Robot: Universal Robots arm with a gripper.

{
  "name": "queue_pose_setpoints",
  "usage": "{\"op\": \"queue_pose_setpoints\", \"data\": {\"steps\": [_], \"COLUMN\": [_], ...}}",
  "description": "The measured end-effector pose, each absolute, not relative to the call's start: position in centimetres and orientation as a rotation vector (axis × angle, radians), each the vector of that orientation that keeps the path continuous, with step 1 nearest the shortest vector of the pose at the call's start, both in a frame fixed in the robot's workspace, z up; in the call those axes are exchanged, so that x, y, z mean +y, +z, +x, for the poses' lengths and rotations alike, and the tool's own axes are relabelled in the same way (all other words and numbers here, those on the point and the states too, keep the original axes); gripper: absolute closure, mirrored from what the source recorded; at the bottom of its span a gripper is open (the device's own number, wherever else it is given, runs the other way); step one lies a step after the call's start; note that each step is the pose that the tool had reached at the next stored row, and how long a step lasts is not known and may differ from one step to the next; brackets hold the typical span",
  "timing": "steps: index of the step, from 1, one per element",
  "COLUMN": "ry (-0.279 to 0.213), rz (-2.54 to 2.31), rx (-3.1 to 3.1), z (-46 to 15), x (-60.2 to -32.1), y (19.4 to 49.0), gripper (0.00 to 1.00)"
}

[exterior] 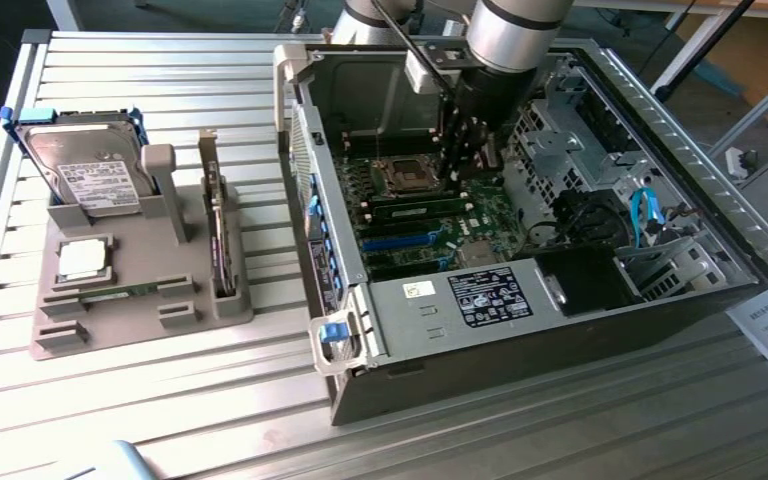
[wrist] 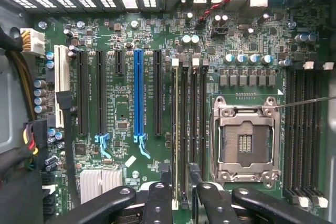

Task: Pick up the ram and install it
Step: 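Insert the ram into the slot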

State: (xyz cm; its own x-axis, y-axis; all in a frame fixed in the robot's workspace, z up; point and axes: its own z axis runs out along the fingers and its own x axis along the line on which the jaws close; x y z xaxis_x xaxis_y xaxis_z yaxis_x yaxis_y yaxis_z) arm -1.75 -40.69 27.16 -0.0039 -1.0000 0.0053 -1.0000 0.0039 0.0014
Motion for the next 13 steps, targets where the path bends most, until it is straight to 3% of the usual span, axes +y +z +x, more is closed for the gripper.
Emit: {"op": "queue_pose_setpoints", "data": {"steps": [13], "ry": [0.004], "rz": [2.214], "rx": [-2.222], "z": [-1.8], "x": [-40.6], "y": [29.3], "gripper": [0.75]}}
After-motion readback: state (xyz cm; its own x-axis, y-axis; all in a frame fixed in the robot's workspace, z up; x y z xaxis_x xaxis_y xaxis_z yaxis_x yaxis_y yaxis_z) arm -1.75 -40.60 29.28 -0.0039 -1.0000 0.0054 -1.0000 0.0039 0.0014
